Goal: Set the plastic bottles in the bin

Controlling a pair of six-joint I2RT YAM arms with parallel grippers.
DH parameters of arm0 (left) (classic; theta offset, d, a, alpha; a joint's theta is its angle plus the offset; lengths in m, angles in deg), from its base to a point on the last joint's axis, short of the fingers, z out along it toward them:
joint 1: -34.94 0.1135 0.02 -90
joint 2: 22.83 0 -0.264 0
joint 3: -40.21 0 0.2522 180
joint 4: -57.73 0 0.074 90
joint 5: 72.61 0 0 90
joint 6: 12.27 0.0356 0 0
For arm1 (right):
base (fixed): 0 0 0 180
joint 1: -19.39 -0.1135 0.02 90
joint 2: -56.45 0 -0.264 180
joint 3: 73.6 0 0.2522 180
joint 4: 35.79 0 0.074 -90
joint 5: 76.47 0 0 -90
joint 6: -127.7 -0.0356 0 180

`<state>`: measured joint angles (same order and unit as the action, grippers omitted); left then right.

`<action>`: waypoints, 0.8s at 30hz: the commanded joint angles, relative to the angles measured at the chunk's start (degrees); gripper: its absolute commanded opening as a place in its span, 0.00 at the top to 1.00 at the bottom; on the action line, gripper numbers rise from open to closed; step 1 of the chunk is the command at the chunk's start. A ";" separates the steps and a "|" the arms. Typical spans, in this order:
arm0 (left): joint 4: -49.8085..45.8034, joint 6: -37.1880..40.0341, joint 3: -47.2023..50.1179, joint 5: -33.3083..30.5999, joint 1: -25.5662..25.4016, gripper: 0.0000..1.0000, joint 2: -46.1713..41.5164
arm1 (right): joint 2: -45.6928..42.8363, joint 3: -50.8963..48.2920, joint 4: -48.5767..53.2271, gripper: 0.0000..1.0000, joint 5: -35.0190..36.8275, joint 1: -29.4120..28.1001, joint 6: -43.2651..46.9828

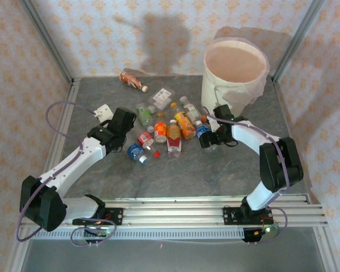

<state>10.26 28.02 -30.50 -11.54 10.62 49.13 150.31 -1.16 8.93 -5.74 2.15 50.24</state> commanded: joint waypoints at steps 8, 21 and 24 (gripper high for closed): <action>-2.01 -1.36 -1.71 -1.03 0.41 0.00 0.15 | 7.26 5.30 0.00 0.10 8.21 -6.58 -2.38; -2.35 -0.84 -1.44 -1.44 0.42 0.00 0.15 | 5.31 3.37 -1.69 0.33 10.97 -7.76 -3.54; -2.10 -0.98 -1.46 -1.29 0.46 0.00 0.46 | 3.67 2.86 -0.76 0.38 11.39 -7.76 -3.13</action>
<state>9.89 28.04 -30.72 -11.52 10.62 49.44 157.39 2.40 7.77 3.40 -5.43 46.55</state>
